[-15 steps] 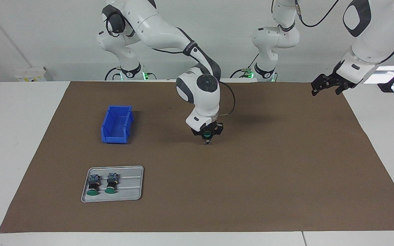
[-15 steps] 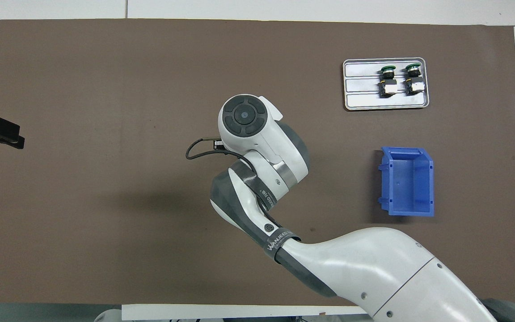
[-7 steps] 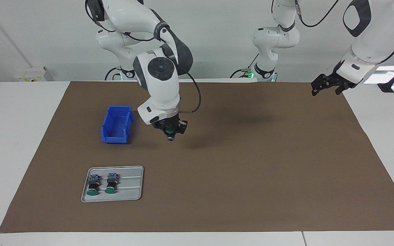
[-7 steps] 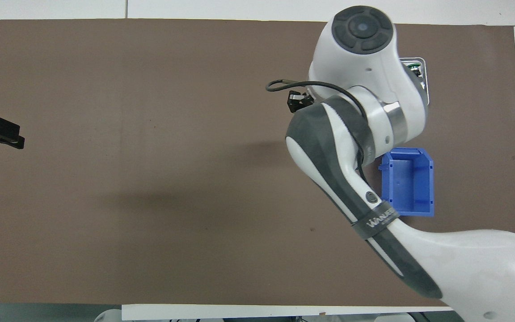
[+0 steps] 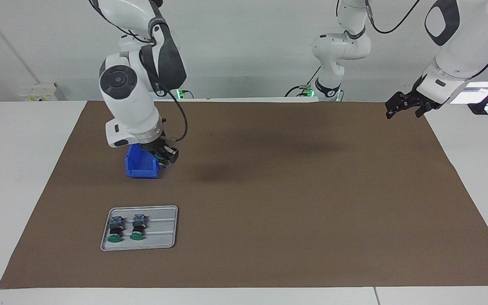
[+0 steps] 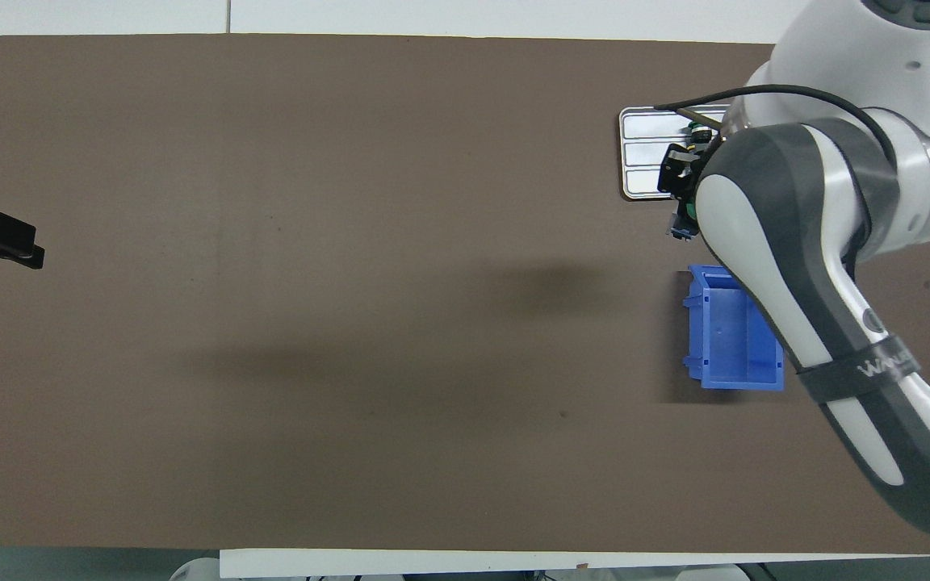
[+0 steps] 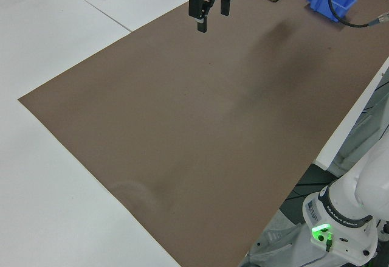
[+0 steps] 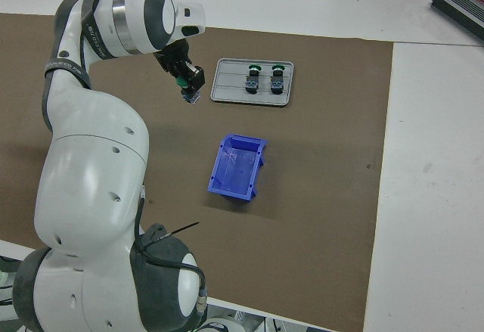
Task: Place and press button with both arms
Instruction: 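Lift the green button and carry it to the blue bin, then lower the button into the blue bin and open the right gripper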
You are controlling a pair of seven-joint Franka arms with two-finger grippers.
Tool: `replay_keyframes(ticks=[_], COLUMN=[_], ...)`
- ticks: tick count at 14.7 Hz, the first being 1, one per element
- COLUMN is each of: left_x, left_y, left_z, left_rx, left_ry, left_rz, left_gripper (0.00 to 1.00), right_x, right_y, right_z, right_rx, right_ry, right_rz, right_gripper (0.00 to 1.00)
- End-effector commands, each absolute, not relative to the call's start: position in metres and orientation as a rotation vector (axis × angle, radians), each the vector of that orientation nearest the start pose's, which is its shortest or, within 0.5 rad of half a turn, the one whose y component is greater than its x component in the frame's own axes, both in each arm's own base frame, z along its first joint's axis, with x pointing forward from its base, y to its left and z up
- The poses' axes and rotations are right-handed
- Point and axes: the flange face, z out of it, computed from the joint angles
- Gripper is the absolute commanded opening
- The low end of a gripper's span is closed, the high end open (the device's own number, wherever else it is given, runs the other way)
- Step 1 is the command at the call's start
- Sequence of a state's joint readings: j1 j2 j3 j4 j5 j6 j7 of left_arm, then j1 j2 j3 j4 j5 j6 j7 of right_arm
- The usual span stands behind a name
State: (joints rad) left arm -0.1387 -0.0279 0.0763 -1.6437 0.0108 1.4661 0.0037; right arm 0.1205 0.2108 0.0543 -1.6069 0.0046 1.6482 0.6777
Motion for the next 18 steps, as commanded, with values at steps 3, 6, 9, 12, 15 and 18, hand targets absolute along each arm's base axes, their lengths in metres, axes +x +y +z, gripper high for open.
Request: replay_keyframes(ticks=[3,6,9,12,15,18], left_x=[0.526,0.526,0.526,0.526,0.526,0.526], left_y=[-0.028,-0.028,-0.028,-0.028,-0.028,-0.028], left_z=[0.6,0.6,0.6,0.6,0.6,0.6], left_rx=[-3.119,-3.119,-3.119,-3.119,-3.119,-3.119], left_ry=[0.117,0.117,0.117,0.117,0.117,0.117], left_rz=[0.216,0.216,0.216,0.216,0.216,0.216], left_gripper=[1.0,1.0,1.0,1.0,1.0,1.0], right_x=[0.541,0.529,0.52,0.514,0.513,0.508], right_y=[0.039,0.007,0.01,0.02,0.019,0.019], right_z=[0.49,0.495,0.473,0.454,0.449,0.434], right_rx=[-3.077,-3.111,-3.161,-3.171,-3.193,-3.206], right_ry=[0.807,0.731,0.681,0.631,0.458,0.277], right_rz=[0.289,0.312,0.239,0.188,0.198,0.206], right_gripper=[0.23,0.23,0.23,0.23,0.23,0.23])
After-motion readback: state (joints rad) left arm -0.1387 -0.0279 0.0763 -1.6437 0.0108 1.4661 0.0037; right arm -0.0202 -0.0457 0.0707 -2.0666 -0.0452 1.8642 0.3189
